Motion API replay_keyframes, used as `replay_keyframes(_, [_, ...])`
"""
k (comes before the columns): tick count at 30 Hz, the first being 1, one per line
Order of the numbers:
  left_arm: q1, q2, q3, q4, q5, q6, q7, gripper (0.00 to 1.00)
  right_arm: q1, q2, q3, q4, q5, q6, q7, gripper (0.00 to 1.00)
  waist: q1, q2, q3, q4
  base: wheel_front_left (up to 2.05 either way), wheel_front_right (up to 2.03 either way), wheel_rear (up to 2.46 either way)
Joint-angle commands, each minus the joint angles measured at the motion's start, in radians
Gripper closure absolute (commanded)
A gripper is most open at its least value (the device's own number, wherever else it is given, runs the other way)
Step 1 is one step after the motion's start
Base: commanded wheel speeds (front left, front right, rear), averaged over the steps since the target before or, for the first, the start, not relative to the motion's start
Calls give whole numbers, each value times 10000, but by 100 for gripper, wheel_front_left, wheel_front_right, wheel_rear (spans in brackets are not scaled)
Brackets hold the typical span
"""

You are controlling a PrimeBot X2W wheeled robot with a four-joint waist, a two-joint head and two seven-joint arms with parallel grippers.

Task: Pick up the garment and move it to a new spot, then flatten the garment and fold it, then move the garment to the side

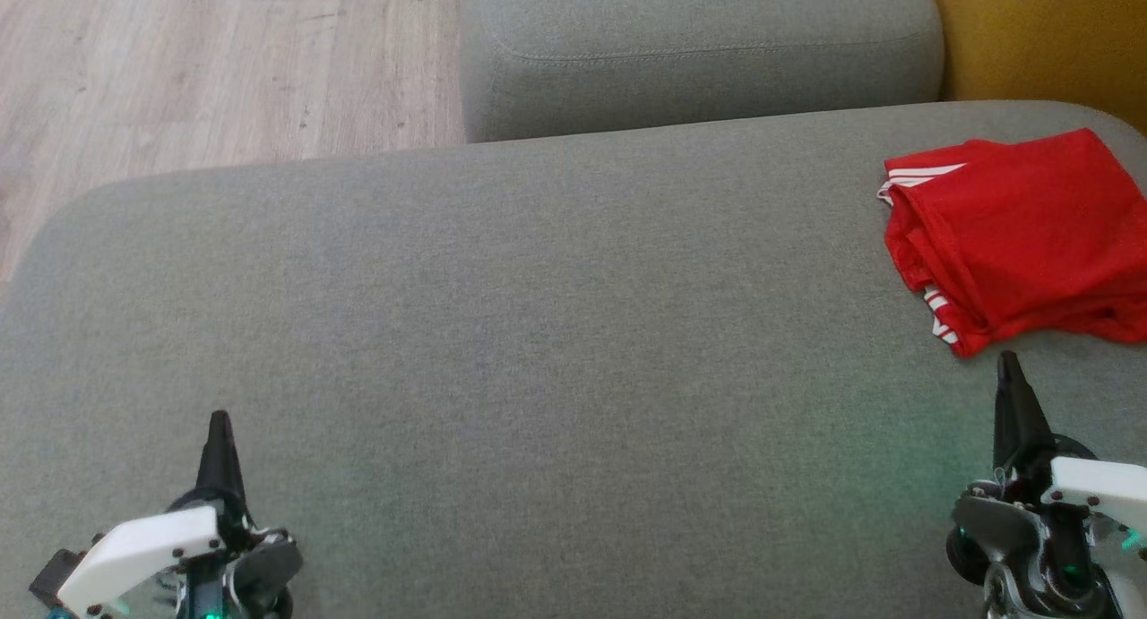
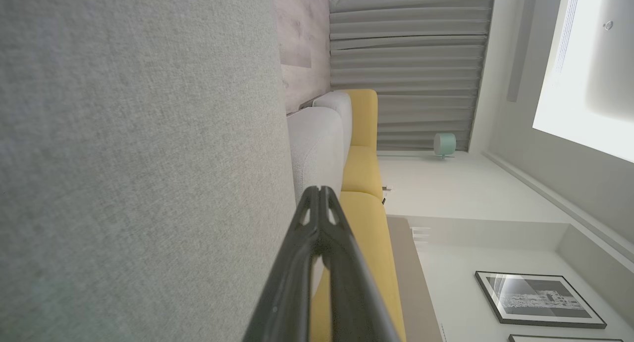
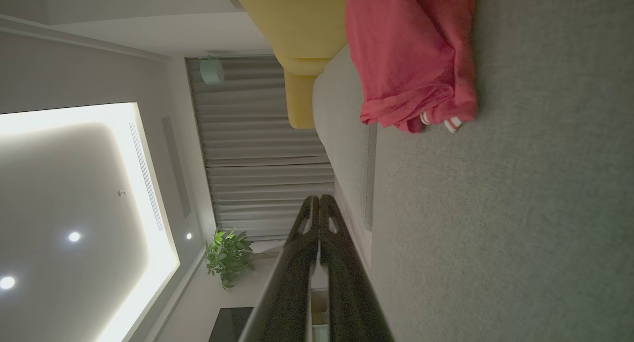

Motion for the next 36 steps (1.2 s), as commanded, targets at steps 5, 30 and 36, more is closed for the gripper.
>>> replay_keyframes(5, [-500, 39, 388, -300, -11, -67, 40, 100, -509, -77, 149, -376, -33, 79, 90, 100, 0, 0, 0, 0, 0, 0, 0])
replay_keyframes(30, [-502, 27, 406, -299, 4, -67, 55, 100, -513, -39, 96, -373, -77, 79, 133, 100, 0, 0, 0, 0, 0, 0, 0])
replay_keyframes(36, [-502, 24, 410, -299, 7, -67, 58, 100, -514, -32, 84, -372, -86, 79, 142, 100, 0, 0, 0, 0, 0, 0, 0])
